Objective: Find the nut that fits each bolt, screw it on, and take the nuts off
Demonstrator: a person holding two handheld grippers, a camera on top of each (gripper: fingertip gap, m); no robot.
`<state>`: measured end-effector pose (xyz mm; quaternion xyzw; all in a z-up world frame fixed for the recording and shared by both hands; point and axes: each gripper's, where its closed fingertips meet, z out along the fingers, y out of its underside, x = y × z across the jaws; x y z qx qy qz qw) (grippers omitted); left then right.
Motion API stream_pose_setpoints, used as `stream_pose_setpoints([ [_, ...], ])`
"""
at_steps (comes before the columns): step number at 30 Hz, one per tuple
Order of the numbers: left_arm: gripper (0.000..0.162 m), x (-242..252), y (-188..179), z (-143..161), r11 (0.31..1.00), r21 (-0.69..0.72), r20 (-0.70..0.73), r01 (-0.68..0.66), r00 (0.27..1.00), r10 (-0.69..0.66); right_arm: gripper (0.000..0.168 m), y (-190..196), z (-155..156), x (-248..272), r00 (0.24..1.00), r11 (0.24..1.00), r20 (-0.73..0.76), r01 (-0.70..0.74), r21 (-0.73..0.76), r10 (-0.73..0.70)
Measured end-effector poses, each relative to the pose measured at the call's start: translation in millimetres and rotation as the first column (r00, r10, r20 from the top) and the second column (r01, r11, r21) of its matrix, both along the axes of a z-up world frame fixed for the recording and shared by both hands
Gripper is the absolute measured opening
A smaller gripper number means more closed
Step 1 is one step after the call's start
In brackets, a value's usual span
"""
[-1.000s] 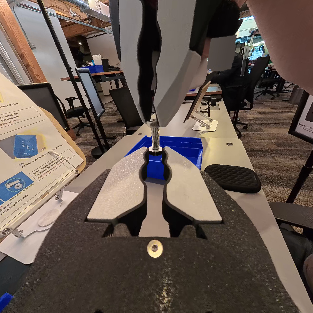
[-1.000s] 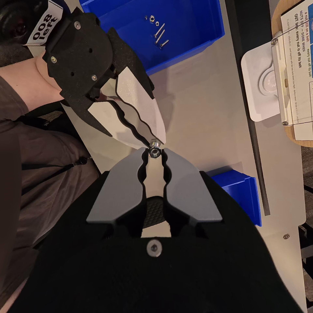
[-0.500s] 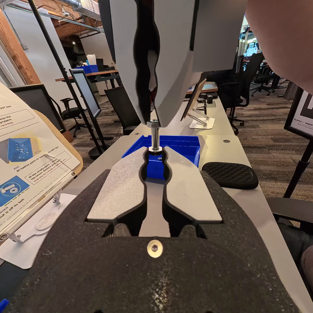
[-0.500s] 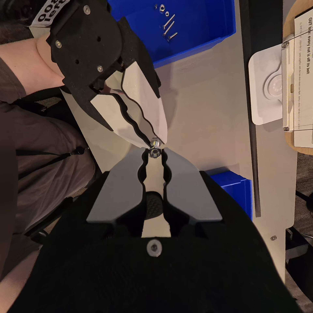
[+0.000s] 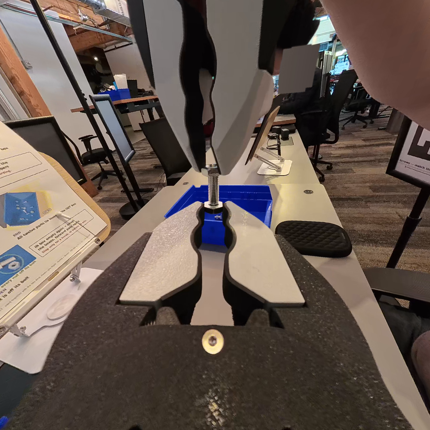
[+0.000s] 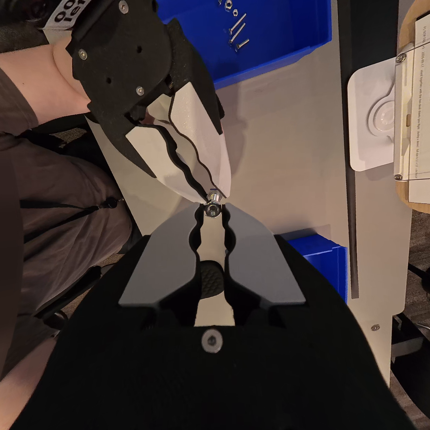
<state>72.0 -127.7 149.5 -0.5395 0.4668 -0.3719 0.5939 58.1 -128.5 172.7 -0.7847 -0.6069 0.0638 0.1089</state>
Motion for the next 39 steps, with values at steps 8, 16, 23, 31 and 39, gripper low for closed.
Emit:
stream_pose_setpoints([
  [8,0.014,-0.2,1.2,0.4,1.000,-0.019,0.013,0.006,1.000,-0.006,0.017,1.9,-0.6,-0.4,1.000,1.000,0.001,0.005,0.009,-0.005],
  [16,0.014,-3.6,2.2,2.9,1.000,-0.028,0.028,0.007,1.000,-0.006,0.017,3.1,-3.1,-1.5,1.000,1.000,0.000,-0.003,0.014,0.003],
  [23,0.014,-4.2,2.1,3.7,1.000,-0.026,0.029,0.006,1.000,-0.005,0.018,3.1,-2.8,-2.5,1.000,1.000,-0.002,-0.012,0.017,0.012],
  [31,0.014,-5.1,1.8,4.4,1.000,-0.025,0.030,0.006,1.000,-0.006,0.021,2.8,-3.0,-2.2,1.000,0.999,0.006,-0.022,0.024,0.022],
  [39,0.014,-5.0,1.2,5.1,1.000,-0.022,0.033,0.005,0.999,-0.004,0.026,2.2,-2.5,-4.6,0.999,0.998,0.001,-0.042,0.039,0.042],
])
